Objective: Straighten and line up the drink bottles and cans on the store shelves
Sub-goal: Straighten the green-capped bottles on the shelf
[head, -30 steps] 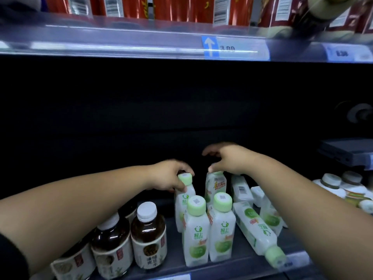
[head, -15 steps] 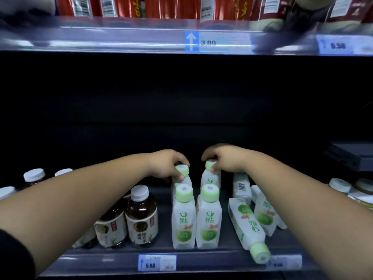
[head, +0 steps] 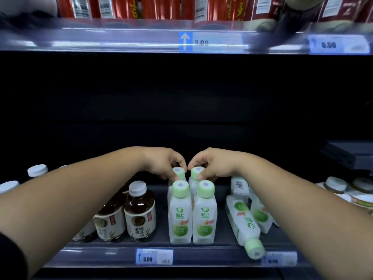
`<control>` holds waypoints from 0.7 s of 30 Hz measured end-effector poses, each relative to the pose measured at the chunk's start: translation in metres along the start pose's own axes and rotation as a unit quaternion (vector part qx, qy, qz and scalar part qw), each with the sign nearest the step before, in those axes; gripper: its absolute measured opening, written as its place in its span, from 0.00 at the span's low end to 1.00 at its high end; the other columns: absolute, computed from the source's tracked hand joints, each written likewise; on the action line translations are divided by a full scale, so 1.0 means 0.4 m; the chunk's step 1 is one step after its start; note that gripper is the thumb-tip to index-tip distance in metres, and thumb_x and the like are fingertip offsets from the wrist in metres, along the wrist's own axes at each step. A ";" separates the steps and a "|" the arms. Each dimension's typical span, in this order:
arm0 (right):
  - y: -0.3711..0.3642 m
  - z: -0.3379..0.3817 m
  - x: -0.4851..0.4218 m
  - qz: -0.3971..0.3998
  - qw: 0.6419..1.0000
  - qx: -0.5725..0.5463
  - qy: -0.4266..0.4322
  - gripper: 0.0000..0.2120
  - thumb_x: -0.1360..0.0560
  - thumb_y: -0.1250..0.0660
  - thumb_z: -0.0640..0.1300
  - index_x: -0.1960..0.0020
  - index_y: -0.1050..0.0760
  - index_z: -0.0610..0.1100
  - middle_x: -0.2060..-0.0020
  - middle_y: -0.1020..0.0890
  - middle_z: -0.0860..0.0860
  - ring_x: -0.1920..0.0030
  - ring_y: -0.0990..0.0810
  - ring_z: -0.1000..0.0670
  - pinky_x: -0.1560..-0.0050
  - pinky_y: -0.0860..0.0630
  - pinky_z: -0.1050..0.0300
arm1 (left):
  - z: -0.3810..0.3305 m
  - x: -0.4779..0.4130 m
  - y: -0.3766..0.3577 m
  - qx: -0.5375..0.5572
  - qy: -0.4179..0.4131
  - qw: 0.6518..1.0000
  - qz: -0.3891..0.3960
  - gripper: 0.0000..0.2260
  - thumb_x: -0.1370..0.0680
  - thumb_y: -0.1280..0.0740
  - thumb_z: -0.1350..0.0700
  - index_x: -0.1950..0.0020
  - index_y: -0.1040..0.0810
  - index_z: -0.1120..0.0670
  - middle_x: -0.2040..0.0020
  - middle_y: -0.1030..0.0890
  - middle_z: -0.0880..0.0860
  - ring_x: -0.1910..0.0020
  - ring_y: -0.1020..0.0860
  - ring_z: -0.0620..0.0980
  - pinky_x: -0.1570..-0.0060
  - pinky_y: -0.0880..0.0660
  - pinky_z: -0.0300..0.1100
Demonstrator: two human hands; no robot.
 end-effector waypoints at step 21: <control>-0.044 0.052 0.133 0.003 0.992 0.126 -0.011 0.19 0.36 0.18 0.51 0.47 0.21 0.57 0.51 0.19 0.54 0.61 0.20 0.56 0.63 0.22 0.61 | -0.106 0.170 -0.065 -0.251 -0.083 0.957 -0.114 0.20 0.34 0.22 0.42 0.44 0.19 0.43 0.46 0.23 0.42 0.45 0.26 0.42 0.43 0.26 0.46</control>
Point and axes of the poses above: each hand's wrist, its own x-axis away from the middle knuckle, its own y-axis out of the back of the hand, z = x × y, the point moved 4 cm from there along -x, towards the middle knuckle
